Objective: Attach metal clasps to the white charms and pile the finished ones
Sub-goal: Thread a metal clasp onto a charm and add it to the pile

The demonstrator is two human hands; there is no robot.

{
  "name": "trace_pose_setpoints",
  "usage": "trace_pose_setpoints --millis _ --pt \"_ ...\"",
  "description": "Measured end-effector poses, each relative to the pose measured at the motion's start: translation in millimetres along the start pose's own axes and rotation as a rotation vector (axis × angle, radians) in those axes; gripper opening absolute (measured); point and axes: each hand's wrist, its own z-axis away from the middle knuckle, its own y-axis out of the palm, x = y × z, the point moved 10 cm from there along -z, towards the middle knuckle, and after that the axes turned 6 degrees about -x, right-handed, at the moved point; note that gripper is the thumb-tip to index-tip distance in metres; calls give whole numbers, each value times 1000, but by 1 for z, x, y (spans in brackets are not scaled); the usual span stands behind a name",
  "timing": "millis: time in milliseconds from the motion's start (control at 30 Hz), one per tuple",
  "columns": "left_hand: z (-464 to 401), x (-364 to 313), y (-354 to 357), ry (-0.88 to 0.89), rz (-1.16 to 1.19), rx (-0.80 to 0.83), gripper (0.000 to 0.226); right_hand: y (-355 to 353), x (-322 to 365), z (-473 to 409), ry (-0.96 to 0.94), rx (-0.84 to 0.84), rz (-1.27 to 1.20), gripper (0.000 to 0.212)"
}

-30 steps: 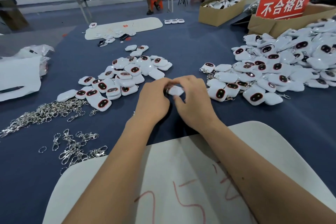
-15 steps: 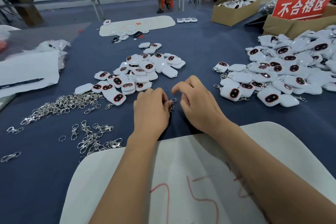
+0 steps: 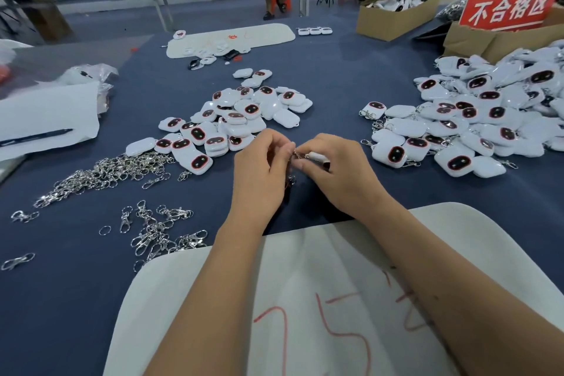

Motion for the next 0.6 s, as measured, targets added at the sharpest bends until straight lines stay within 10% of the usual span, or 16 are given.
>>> trace_pose_setpoints --millis 600 --pt "-5 18 -5 -235 367 -58 14 -19 4 1 -1 -132 -112 14"
